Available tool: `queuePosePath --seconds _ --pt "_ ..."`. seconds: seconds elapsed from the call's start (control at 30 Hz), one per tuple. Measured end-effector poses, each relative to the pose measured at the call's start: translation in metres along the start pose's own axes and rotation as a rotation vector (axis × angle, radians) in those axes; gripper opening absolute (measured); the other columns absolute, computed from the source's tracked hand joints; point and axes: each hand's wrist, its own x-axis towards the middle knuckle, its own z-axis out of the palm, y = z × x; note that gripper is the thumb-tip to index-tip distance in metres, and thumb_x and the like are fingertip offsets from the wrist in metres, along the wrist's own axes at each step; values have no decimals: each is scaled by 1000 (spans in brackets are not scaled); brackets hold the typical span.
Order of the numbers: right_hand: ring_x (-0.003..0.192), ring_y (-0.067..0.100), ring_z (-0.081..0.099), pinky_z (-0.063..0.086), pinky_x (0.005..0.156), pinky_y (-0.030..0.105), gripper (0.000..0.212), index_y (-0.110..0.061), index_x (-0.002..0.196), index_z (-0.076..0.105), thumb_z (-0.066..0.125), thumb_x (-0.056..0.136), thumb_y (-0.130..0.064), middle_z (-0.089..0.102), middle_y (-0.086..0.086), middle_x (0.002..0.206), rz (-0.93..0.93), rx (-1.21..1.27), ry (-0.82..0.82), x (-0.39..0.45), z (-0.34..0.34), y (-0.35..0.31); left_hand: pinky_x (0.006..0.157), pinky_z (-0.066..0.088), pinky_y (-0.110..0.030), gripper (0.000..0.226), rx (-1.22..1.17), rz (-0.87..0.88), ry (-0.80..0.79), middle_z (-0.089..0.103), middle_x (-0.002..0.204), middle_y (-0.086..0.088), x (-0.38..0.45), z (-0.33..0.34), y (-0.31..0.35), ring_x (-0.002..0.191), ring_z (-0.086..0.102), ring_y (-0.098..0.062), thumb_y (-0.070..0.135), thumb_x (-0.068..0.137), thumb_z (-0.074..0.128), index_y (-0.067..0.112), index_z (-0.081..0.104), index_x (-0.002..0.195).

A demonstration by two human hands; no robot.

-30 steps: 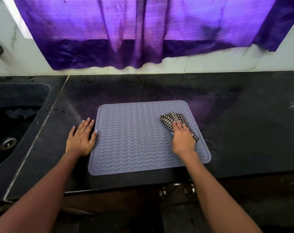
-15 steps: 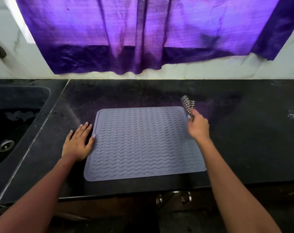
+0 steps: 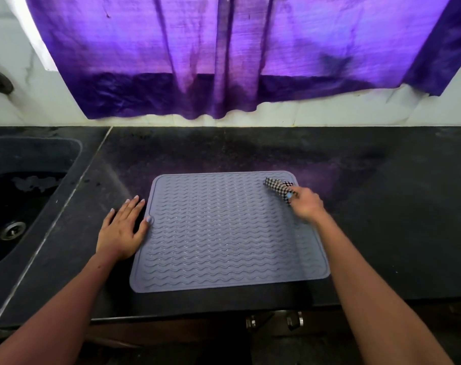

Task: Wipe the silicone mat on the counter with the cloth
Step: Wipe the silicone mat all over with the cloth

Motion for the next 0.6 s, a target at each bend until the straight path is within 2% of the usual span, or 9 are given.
queuePosePath --seconds 0.07,0.13,0.2,0.27,0.33,0.4,0.47,0.6 --pt "116 33 55 44 100 37 36 -21 125 58 50 90 -22 59 13 127 128 325 62 16 -16 -6 115 9 -39 77 -8 -2 11 27 153 5 0 0 0 142 18 -9 65 82 11 23 33 144" --pt "118 34 52 42 99 36 36 -18 128 55 48 92 -18 58 16 128 183 396 228 24 -20 -16 115 10 -39 77 -12 -4 16 28 153 6 1 0 -1 141 19 -8 65 82 12 24 34 143" --pt "118 38 50 41 96 37 40 -19 133 49 45 94 -13 56 20 128 104 286 323 21 -13 -25 115 10 -39 77 -17 -2 19 28 152 6 1 0 -1 141 19 -7 65 82 13 24 34 143" --pt "114 41 52 43 94 41 44 -22 134 47 44 92 -9 56 24 126 -10 114 260 15 3 -32 115 11 -39 77 -21 0 22 28 152 6 1 1 -3 141 19 -7 65 82 13 24 34 143" --pt "124 38 46 39 101 40 51 -19 139 41 43 90 -6 47 21 138 -104 -96 132 17 29 -29 116 11 -39 76 -15 3 23 28 153 7 1 1 -3 141 19 -7 65 83 13 24 34 143" --pt "138 32 29 27 114 37 59 -14 144 29 44 89 -3 28 14 152 -183 -275 118 19 50 -22 116 10 -38 76 -3 1 18 27 153 7 1 1 -3 141 18 -7 65 83 12 24 33 144" --pt "141 29 22 21 117 37 61 -14 145 24 44 89 -2 21 11 155 -204 -301 157 23 56 -20 116 9 -38 75 -5 -2 22 27 153 7 1 2 -2 141 18 -7 64 83 13 24 33 144" --pt "140 27 26 26 114 38 59 -19 145 28 38 90 0 23 6 155 -256 -263 87 28 40 -14 116 9 -39 75 -12 -4 25 26 153 7 1 2 0 141 18 -7 63 84 14 24 33 144"
